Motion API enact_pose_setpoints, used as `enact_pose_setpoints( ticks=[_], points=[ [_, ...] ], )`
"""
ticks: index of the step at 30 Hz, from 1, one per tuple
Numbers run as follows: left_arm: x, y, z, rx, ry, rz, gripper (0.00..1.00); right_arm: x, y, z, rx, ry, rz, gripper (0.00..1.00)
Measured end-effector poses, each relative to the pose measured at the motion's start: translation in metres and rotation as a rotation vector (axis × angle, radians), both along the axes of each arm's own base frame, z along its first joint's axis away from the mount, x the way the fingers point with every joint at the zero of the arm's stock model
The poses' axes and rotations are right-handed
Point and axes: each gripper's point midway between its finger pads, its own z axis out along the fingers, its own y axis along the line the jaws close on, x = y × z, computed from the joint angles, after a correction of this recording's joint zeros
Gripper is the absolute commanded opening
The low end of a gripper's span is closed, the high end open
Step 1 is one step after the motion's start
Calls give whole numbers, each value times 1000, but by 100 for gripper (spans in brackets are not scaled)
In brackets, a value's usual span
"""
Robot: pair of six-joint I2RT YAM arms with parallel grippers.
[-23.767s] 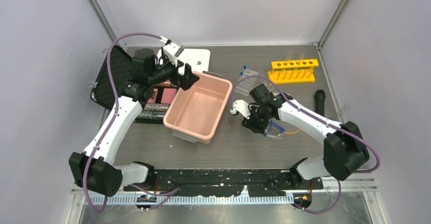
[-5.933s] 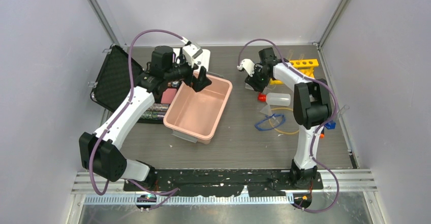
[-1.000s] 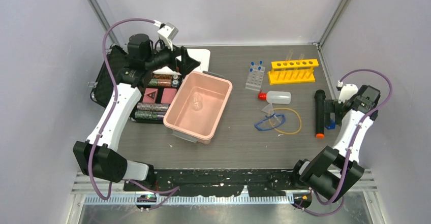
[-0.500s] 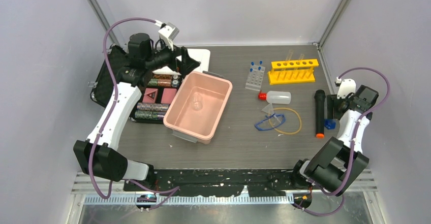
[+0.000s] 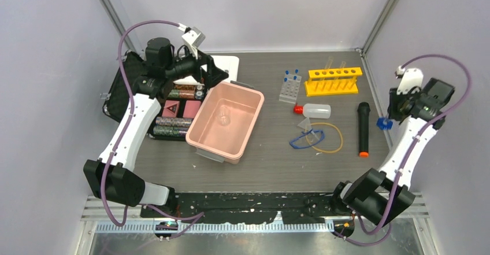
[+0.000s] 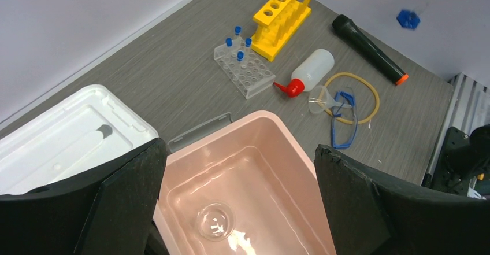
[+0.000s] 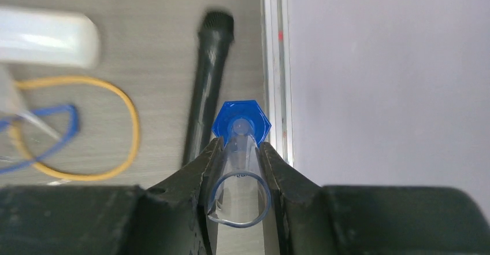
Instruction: Organize the chemistry lab equipment
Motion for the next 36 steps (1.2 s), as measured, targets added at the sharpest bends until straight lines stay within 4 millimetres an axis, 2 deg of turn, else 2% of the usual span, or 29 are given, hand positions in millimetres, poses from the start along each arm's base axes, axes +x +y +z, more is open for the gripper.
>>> enact_pose_setpoints(
  ticks=[2, 4, 6, 8, 10, 12, 14, 19, 22, 26, 32, 34, 36],
  points=[
    [-5, -5, 1, 1, -10, -37, 100, 6, 12, 42, 8, -80, 38, 10],
    [-12, -12, 2, 2, -27, -92, 100, 16, 37, 93, 31, -190, 122, 9],
    [-23, -24, 6, 0, -49, -164, 100, 27, 82, 139, 68, -296, 263, 9],
    [-36, -37, 15, -7, -78, -240, 100, 36, 136, 165, 143, -364, 425, 9],
    [-52, -52, 27, -18, -110, -318, 100, 38, 196, 180, 265, -400, 592, 8],
    [-69, -67, 40, -28, -147, -396, 100, 36, 246, 186, 412, -394, 713, 8],
    [-85, -81, 51, -36, -173, -454, 99, 38, 284, 192, 544, -379, 800, 8],
    [-112, -105, 51, -43, -150, -527, 92, 47, 359, 194, 770, -300, 964, 8],
    [-120, -111, 47, -41, -112, -536, 86, 44, 398, 190, 870, -229, 1049, 7],
    [-118, -113, 42, -28, -93, -508, 77, 32, 433, 183, 945, -137, 1140, 7],
    [-109, -108, 24, 32, -75, -446, 56, 14, 462, 185, 980, -79, 1246, 7],
    [-105, -106, 15, 58, -70, -425, 47, 11, 466, 188, 983, -77, 1268, 7],
    [-102, -104, 6, 80, -55, -408, 31, 9, 470, 191, 985, -78, 1285, 10]
  ],
)
